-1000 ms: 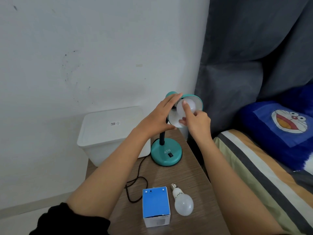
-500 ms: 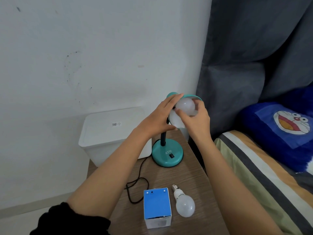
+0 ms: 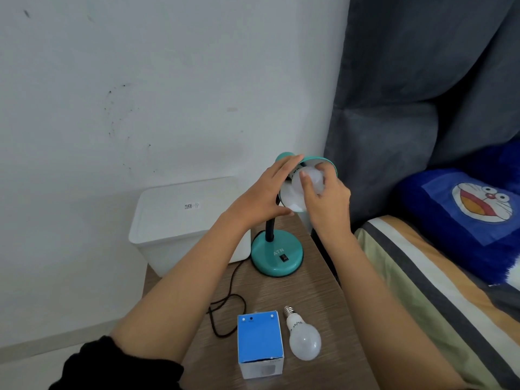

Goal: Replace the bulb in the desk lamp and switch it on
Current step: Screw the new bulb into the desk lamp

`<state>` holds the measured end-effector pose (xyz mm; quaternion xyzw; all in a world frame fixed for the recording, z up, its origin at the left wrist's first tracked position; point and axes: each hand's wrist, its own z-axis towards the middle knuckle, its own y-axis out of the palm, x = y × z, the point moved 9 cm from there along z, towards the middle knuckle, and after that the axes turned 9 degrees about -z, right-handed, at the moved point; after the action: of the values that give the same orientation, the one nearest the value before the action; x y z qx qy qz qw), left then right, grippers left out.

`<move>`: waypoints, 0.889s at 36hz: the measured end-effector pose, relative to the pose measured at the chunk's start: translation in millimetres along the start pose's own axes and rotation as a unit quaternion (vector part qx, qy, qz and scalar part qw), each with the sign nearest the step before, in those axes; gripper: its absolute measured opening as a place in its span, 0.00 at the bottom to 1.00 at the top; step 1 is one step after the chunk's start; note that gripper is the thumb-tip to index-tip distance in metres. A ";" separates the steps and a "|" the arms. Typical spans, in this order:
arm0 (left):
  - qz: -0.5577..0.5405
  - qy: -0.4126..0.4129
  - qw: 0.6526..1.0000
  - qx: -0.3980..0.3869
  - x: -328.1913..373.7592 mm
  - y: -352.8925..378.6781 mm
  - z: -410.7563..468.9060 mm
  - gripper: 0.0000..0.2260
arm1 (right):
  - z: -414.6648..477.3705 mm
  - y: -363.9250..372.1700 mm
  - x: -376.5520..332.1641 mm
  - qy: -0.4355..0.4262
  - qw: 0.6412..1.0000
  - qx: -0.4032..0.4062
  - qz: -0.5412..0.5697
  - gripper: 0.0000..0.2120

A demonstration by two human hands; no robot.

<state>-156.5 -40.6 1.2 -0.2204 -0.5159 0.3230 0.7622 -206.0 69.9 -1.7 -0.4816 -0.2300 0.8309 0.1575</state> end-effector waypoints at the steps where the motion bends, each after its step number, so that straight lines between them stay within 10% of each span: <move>1: -0.001 0.002 1.000 0.001 0.2 -0.1 0.1 0.44 | -0.2 0.8 -1.3 -0.006 1.000 -0.007 0.003 0.19; 10: 0.006 0.010 1.000 0.004 -0.7 0.4 1.1 0.44 | 4.6 16.0 24.1 0.127 0.987 -0.048 0.083 0.21; 21: 0.007 0.007 1.000 0.006 -2.1 0.0 1.6 0.44 | -2.5 8.4 -4.3 -0.033 0.998 -0.007 0.044 0.26; 27: 0.005 0.003 1.000 0.006 -2.1 -1.6 1.0 0.45 | 3.6 16.1 20.0 0.104 0.987 -0.034 0.120 0.30; 32: 0.007 0.001 1.000 -0.004 -2.0 1.8 1.5 0.46 | 6.2 13.0 5.9 0.014 0.998 -0.043 0.040 0.30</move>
<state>-158.9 -40.7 -0.7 -0.2271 -0.5149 0.3259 0.7597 -214.8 60.3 -10.3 -0.5080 -0.2442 0.8191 0.1064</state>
